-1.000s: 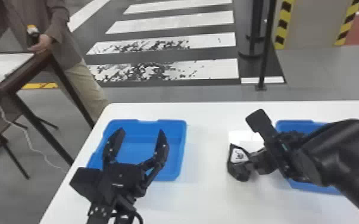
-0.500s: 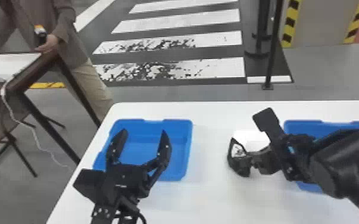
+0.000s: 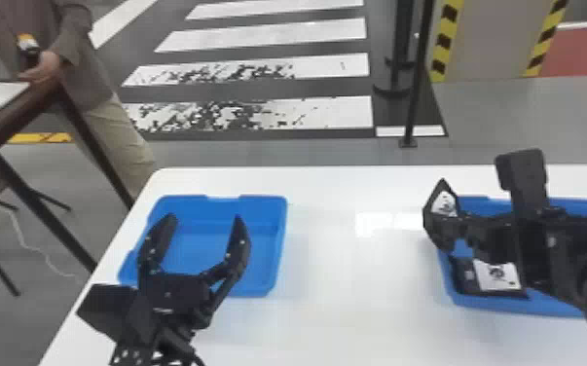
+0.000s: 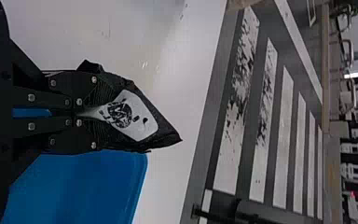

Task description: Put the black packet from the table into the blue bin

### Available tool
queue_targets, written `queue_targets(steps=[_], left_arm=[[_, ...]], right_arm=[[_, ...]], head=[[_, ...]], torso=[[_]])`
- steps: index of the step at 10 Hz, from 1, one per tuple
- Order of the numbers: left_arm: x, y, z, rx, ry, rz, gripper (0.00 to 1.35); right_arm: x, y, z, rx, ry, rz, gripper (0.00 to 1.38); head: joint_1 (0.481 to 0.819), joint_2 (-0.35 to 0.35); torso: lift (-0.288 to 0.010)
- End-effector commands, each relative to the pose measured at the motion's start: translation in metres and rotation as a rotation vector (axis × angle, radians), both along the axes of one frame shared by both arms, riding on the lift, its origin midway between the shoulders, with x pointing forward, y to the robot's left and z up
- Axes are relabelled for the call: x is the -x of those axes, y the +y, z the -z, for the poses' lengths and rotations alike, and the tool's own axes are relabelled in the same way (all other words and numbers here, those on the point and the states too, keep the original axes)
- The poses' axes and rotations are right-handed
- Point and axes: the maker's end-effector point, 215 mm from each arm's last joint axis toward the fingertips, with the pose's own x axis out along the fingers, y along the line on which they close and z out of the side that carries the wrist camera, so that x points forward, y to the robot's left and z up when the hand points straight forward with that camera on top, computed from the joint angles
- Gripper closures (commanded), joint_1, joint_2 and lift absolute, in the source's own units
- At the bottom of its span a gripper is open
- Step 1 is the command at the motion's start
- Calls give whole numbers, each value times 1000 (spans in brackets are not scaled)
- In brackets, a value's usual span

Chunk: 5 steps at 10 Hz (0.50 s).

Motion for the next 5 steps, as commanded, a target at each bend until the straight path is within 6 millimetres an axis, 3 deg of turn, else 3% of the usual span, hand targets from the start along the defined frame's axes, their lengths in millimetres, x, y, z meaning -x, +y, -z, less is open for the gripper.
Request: queue_targets(steps=[1,2,3,4,5], left_arm=[[0,2,0,-1,1,-4,128],[1,1,0,0,-1,-2,128],[0,-1,-1,2,-3,1,128],[-1,-3,-2,3,-5,7,125],[-1,-3,-3,3,-8,7,124]], right_arm=[[19,-69,2,57,20,139,1105],[23,-87,14,63,55,174,1082],[24,-98,22,86,81,186,763],[22,-99,21,93,71,181,272],[17,-93,14,78,33,160,-2]], head=[[695,120],[695,56],[695,14],[695,0],[695,-17]], torso=[[-110],[-110],[-110],[-110],[-110]])
